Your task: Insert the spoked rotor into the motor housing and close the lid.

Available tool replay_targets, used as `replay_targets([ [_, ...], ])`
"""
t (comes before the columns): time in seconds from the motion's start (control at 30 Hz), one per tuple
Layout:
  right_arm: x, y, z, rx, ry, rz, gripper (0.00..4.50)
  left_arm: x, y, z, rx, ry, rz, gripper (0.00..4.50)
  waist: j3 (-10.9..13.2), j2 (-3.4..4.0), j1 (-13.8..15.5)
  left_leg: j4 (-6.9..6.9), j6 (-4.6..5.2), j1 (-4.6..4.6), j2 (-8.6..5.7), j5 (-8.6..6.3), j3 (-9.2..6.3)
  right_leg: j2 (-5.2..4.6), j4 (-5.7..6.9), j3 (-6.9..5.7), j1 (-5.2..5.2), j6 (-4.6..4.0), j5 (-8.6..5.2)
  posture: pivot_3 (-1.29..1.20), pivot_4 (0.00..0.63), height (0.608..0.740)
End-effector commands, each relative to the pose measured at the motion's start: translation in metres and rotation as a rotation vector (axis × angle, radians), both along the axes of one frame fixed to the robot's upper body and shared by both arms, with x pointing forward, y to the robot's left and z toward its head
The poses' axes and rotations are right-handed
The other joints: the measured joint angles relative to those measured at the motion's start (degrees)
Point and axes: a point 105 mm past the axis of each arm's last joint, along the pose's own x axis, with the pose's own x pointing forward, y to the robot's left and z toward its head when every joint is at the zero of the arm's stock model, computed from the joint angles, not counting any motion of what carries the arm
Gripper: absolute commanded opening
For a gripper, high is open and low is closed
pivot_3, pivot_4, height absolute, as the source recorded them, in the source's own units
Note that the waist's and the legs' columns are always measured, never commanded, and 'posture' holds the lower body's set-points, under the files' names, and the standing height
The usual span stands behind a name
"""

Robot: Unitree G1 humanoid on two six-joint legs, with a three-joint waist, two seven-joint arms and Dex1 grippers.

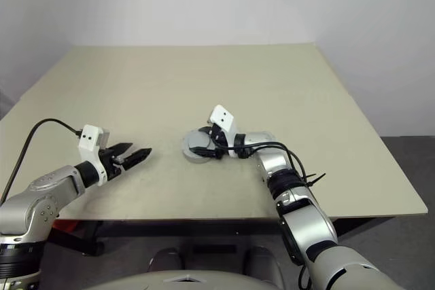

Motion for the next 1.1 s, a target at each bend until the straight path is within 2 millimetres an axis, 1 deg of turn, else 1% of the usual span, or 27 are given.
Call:
replay_targets([
  [0.03,0.005,-0.011,-0.013,-0.089,-0.007,-0.047,3.17,0.004,-0.004,0.012,-0.003,-0.052,-0.01,4.25,0.0,0.0,0.1,0.0,0.0,0.01,0.0,0.0,0.0,0.0,0.0,0.0,0.01,0.0,0.0,0.0,0.0,0.74],
  [0.17,0.011,-0.016,-0.023,-0.16,0.006,-0.09,3.17,0.009,-0.018,0.013,-0.051,-0.06,-0.011,4.25,0.0,-0.02,0.1,0.03,-0.01,0.16,-0.02,0.01,0.0,-0.02,0.01,0.01,0.19,0.03,-0.02,0.0,0.0,0.74],
  [0.23,0.011,-0.018,-0.026,-0.175,0.005,-0.091,3.17,0.013,-0.027,0.014,-0.087,-0.062,-0.009,4.25,0.0,0.01,0.2,0.05,-0.01,0.42,-0.01,0.01,0.0,-0.02,-0.01,0.01,0.46,0.36,-0.21,0.0,0.0,0.74],
  [0.33,0.008,-0.018,-0.028,-0.189,0.006,-0.08,3.17,0.024,-0.047,0.023,-0.232,-0.071,0.006,4.25,0.0,0.05,0.6,0.05,-0.01,0.91,-0.05,0.0,0.0,-0.04,-0.13,0.0,0.98,0.41,-0.24,0.0,0.0,0.74],
  [0.4,0.007,-0.019,-0.028,-0.192,0.005,-0.075,3.17,0.029,-0.057,0.026,-0.286,-0.059,0.003,4.25,0.0,0.03,0.7,0.07,-0.01,1.08,-0.08,0.0,0.0,-0.07,-0.24,-0.02,1.08,0.43,-0.25,0.0,0.0,0.74],
  [0.47,0.007,-0.019,-0.029,-0.193,0.004,-0.073,3.17,0.041,-0.065,0.027,-0.373,-0.022,0.024,4.25,0.0,0.04,0.8,0.07,-0.01,0.92,-0.13,0.0,-0.01,-0.07,-0.32,-0.02,1.1,0.44,-0.25,0.0,0.0,0.74],
  [0.53,0.007,-0.019,-0.029,-0.194,0.003,-0.071,3.17,0.048,-0.072,0.026,-0.431,0.019,0.036,4.25,0.0,0.02,0.8,0.09,-0.01,0.98,-0.15,0.0,-0.01,-0.09,-0.35,-0.03,1.12,0.45,-0.26,0.0,0.0,0.74],
  [0.67,0.006,-0.018,-0.027,-0.188,0.0,-0.07,3.17,0.054,-0.08,0.019,-0.476,0.1,0.039,4.25,0.0,0.01,0.7,0.08,0.0,0.85,-0.15,0.01,-0.02,-0.08,-0.37,-0.04,1.08,0.45,-0.26,0.0,0.0,0.74],
  [0.77,0.005,-0.019,-0.026,-0.184,-0.001,-0.07,3.17,0.053,-0.081,0.014,-0.48,0.145,0.033,3.61,0.0,0.01,0.7,-0.01,0.0,0.83,-0.12,0.01,-0.02,-0.06,-0.32,-0.04,1.01,0.45,-0.25,0.0,0.0,0.74],
  [0.87,0.005,-0.019,-0.027,-0.184,-0.002,-0.071,3.17,0.048,-0.087,0.014,-0.492,0.168,-0.002,2.73,0.0,0.01,0.7,-0.09,0.0,0.81,-0.1,0.01,-0.02,-0.05,-0.26,-0.04,0.95,0.44,-0.25,0.0,0.0,0.74],
  [1.1,0.004,-0.019,-0.028,-0.185,-0.005,-0.071,3.17,0.042,-0.096,0.021,-0.531,0.163,-0.052,0.39,0.0,0.02,0.7,-0.13,0.01,0.81,-0.11,0.01,-0.02,-0.06,-0.31,-0.06,0.93,0.45,-0.26,0.0,0.0,0.74],
])
